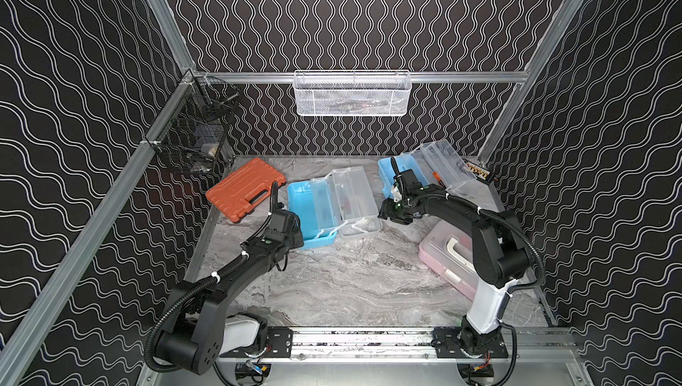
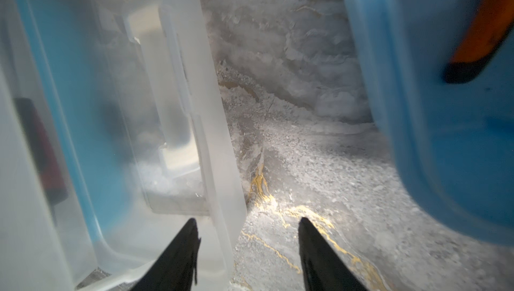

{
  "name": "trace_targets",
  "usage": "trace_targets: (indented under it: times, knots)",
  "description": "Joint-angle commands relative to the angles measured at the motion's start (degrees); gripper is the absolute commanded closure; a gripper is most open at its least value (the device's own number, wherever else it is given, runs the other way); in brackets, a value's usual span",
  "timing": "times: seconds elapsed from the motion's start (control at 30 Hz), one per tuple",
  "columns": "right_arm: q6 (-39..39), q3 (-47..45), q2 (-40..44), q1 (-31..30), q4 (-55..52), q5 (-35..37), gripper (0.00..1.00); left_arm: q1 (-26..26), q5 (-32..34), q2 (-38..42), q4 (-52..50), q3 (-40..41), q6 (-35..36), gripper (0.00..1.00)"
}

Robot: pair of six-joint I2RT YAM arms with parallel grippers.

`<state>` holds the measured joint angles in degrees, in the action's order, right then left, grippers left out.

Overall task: Close toolboxes
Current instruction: Move the toolbox to the center of the board, then close the toolbox lid.

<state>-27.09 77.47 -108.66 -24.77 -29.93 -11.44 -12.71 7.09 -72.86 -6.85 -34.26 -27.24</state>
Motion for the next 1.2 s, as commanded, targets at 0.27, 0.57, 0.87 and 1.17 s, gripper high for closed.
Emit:
trace_targets:
  times: [0.27,0.57,0.87,1.17]
  knots:
    - [-1.7,1.5,-2.6,-1.1,1.5,2.0,0.92,0.1,-3.5,-0.2,-2.1,0.4,-0.7,0.81]
    - [-0.2,1.6,-1.0,-1.1,1.0,3.3,1.00,0.0,-5.0,-0.4,-1.2,0.7,-1.1,0.81]
    - [3.6,3.4,1.8,-7.2,-2.1,11.2,1.00,0.0,-6.0,-1.6,0.0,0.8,-1.1,0.82]
    - [5.1,3.6,4.0,-8.8,-3.5,17.4,1.00,-0.7,-5.9,-2.3,-0.2,0.2,-0.4,0.82]
